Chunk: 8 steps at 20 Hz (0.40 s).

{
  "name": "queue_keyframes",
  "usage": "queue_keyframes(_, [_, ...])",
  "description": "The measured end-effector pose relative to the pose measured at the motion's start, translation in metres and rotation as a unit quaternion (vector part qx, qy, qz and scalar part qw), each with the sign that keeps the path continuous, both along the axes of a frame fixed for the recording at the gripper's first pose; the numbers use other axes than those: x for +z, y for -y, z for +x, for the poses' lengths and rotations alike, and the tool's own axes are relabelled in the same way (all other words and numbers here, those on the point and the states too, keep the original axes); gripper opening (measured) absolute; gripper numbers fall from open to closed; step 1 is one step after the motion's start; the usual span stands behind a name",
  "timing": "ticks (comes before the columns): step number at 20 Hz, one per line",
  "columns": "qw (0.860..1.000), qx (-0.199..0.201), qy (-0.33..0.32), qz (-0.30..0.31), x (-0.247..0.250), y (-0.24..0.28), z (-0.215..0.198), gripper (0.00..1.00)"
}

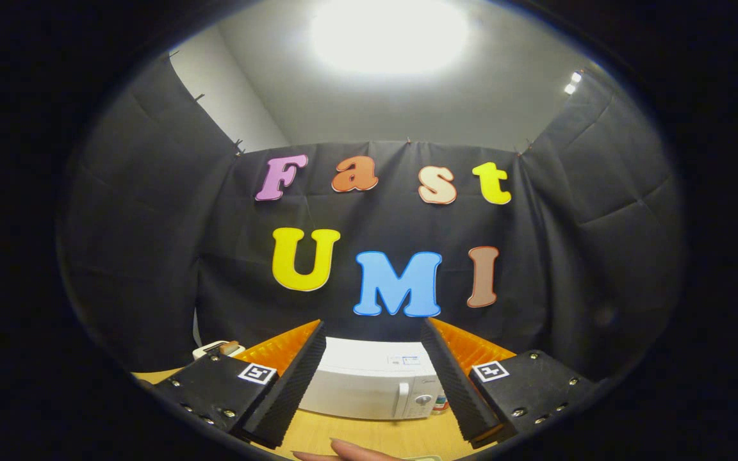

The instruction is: Open the microwave, put the food inside, and close the microwave door.

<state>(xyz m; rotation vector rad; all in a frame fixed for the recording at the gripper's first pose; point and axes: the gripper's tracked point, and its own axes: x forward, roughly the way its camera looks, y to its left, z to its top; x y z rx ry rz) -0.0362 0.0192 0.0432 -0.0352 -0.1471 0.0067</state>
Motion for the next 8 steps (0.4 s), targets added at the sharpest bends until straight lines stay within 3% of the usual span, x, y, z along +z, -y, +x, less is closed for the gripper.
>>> queue_keyframes(5, [0.998, 0.026, -0.042, 0.024, -0.012, -0.005, -0.001, 0.95])
queue_keyframes(8, [0.998, 0.006, -0.061, 0.033, -0.019, 0.011, 0.012, 0.95])
